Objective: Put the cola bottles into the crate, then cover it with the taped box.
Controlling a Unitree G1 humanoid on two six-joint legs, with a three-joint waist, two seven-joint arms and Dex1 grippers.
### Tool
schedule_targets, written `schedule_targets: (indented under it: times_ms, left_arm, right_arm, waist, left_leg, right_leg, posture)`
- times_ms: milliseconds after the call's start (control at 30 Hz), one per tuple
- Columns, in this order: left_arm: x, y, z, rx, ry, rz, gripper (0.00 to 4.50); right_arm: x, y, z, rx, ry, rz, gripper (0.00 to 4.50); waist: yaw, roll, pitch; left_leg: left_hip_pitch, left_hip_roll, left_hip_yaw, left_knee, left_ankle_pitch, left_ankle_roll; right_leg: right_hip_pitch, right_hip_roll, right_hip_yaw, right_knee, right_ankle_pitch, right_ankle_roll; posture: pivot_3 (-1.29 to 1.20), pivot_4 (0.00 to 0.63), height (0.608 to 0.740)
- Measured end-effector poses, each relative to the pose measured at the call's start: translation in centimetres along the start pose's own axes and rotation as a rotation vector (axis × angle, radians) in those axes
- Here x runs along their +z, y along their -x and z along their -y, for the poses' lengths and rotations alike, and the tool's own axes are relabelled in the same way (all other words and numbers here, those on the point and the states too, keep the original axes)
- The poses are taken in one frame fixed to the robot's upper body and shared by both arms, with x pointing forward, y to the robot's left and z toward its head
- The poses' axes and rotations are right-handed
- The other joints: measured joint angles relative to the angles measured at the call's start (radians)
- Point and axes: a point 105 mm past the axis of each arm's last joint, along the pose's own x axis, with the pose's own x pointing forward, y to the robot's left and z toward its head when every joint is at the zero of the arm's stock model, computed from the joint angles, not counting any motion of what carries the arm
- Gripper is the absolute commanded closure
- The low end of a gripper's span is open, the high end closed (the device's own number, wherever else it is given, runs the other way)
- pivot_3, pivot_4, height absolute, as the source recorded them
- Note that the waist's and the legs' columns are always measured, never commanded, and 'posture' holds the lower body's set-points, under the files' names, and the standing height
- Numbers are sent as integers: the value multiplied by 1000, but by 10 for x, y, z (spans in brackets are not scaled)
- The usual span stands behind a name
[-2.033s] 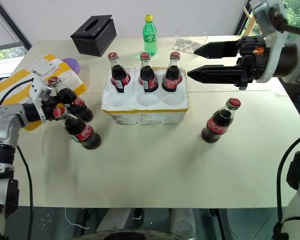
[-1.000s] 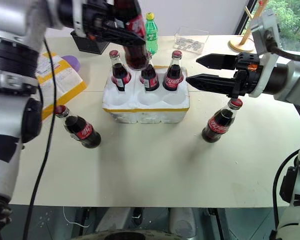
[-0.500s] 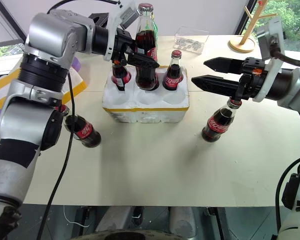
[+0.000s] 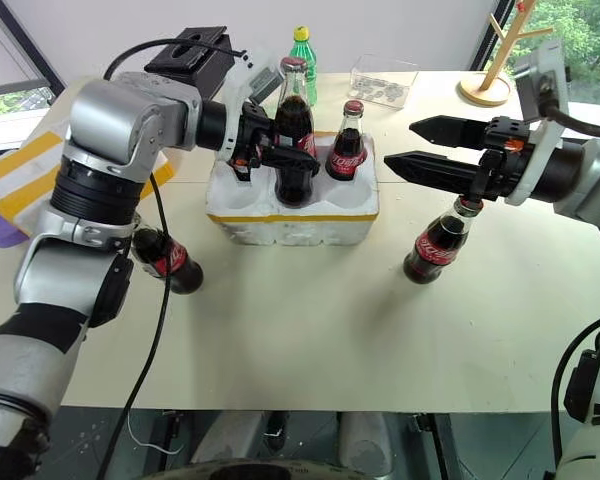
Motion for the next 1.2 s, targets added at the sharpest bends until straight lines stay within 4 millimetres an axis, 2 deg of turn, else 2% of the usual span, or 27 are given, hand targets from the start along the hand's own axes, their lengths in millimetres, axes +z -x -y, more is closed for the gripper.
schedule_targets:
  times_ms: [167,333,367,433,667,767,833,900,967,1033,1100,1167,1200]
  left_arm:
    - [-13,-10,-2,30,-9,-3,1695]
    - [-11,-10,-6,59,-37,11,1695]
    - [-12,-10,-6,59,-33,10,680]
    - [-10,-9,-6,51,-29,20,95]
    - [8,-2,2,-3,-26,55,95]
    - [10,4,1,-20,1,59,95]
    - [23,16,1,-42,13,81,95]
    - [47,33,0,-44,-4,127,95]
    - [80,60,1,-33,-37,188,95]
    - [96,85,6,-53,-56,214,95]
    - [98,109,11,-82,-74,215,95]
    - [89,131,12,-84,-102,203,95]
    - [77,144,12,-79,-141,179,95]
  right_arm:
    - [0,0,1,-1,-4,0,0]
    - [0,0,1,-5,-4,1,0]
    - [0,0,1,-6,-3,1,0]
    - [0,0,1,-7,-3,1,0]
    - [0,0,1,0,0,1,0]
    - [-1,0,1,8,7,-5,0]
    - [-1,0,0,19,6,-13,0]
    - [-1,1,2,19,4,-13,0]
    - [-2,1,4,19,4,-13,0]
    - [-3,0,6,19,1,-19,0]
    - [-5,-1,7,23,-6,-25,0]
    - [-6,-1,9,23,-11,-27,0]
    - [-6,-1,10,25,-10,-26,0]
  waist:
    - [0,0,0]
    - [0,0,0]
    - [0,0,0]
    - [0,0,0]
    - [-1,0,0]
    - [-3,0,0]
    - [-1,0,0]
    - [-1,0,0]
    - [-3,0,0]
    - [-7,0,0]
    - [-10,1,-1]
    - [-12,1,-1]
    - [-13,2,-1]
  left_leg:
    - [0,0,0,0,0,0]
    - [0,0,0,0,0,0]
    - [0,0,0,0,0,0]
    - [0,0,0,0,0,0]
    - [0,0,0,0,0,0]
    - [0,0,0,0,0,0]
    - [0,0,0,0,0,0]
    - [0,0,0,1,0,0]
    - [0,0,0,0,0,0]
    - [1,0,0,-1,0,0]
    - [1,0,0,-2,0,-1]
    - [3,1,1,-3,1,-2]
    - [3,2,1,-3,1,-2]
  right_leg:
    - [0,0,0,0,0,0]
    - [0,0,0,0,0,0]
    - [0,0,0,0,0,0]
    - [0,0,0,0,0,0]
    - [0,0,0,0,0,0]
    - [0,0,0,1,0,0]
    - [0,0,0,1,0,0]
    - [0,0,0,0,0,0]
    - [0,0,0,0,0,0]
    - [0,0,0,0,0,0]
    - [0,1,0,0,0,0]
    - [0,1,0,1,0,0]
    - [0,1,1,1,0,0]
  posture:
    - [0,150,739]
    - [0,150,739]
    - [0,150,739]
    - [0,150,739]
    - [0,150,739]
    - [0,150,739]
    - [0,150,739]
    - [0,150,739]
    - [0,150,739]
    - [0,150,739]
    - [0,150,739]
    - [0,150,739]
    - [0,150,739]
